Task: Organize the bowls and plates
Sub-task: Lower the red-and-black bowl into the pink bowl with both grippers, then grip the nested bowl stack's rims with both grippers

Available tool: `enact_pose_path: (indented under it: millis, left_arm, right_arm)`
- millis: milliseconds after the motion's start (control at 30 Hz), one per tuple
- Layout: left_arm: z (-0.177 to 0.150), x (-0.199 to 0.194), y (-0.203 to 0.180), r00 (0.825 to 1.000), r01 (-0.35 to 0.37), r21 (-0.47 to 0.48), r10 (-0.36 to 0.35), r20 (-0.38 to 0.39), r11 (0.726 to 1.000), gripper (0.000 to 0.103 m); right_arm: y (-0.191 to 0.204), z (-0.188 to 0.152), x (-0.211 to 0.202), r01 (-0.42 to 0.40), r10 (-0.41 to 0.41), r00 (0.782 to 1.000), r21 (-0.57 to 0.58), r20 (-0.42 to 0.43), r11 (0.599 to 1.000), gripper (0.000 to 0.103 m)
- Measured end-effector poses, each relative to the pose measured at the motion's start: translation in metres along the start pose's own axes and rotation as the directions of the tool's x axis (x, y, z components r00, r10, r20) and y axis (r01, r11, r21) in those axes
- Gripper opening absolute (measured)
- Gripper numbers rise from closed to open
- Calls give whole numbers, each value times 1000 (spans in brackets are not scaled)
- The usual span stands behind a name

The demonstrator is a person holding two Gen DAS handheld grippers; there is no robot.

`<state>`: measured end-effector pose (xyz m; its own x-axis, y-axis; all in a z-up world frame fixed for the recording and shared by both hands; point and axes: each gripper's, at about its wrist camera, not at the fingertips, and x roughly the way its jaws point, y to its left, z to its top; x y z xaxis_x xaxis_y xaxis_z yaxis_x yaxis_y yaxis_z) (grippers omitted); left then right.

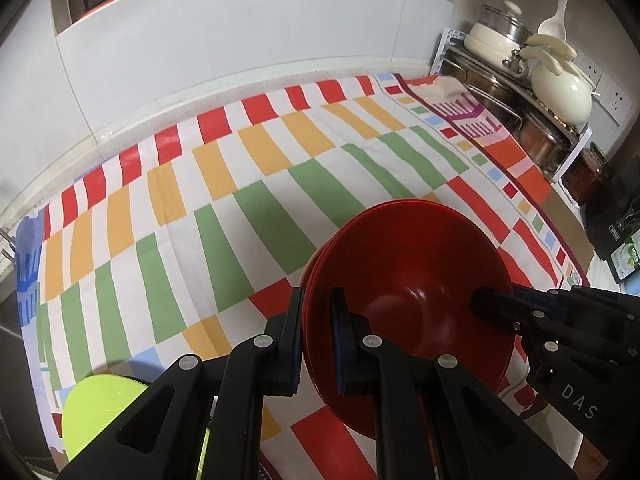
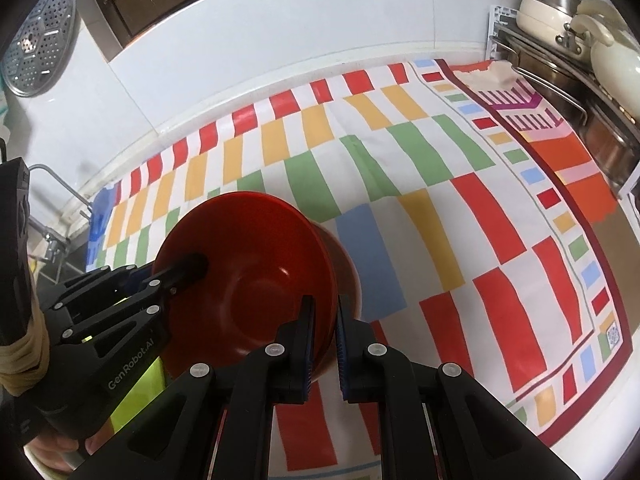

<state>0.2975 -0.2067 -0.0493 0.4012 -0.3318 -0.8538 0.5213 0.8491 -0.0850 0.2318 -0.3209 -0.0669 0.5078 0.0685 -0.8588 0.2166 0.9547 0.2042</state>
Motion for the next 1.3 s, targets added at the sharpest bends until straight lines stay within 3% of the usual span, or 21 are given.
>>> enact_pose_path:
  millis: [167, 433, 467, 533, 567, 867, 1000, 1300]
  left_arm:
    - [0, 2, -1, 1000, 2, 7, -2, -1, 1000, 14]
    - [4, -14, -4, 997, -38, 41, 35, 69, 998, 35]
    - [4, -17, -4, 996, -45, 45, 41, 78, 998, 35]
    - [5, -22, -3, 995, -46, 45, 42, 91, 998, 37]
    - [6, -23, -3, 995, -41, 44, 36, 94, 998, 37]
    - [9, -33, -2, 993, -32, 26, 28, 117, 999, 41]
    - [7, -26, 1, 994, -51, 11, 50, 100, 999, 42]
    - [-8, 10, 6, 999, -38, -46, 37, -14, 998, 42]
  right_arm:
    - [-1, -1, 7, 2, -2, 1000, -17, -11, 1000, 11]
    - [8, -2, 0, 36, -32, 999, -98, 39, 995, 15]
    - [8, -2, -2, 38, -34, 998, -104, 45, 994, 16]
    - [10, -1, -9, 49, -41, 996, -114, 76, 992, 31]
    - [11, -1, -13, 59, -47, 994, -120, 94, 991, 33]
    - [8, 5, -25, 38, -24, 990, -100, 140, 994, 38]
    - [1, 6, -15, 36, -27, 991, -62, 128, 997, 38]
    - [-14, 2, 15, 14, -13, 998, -23, 55, 1000, 38]
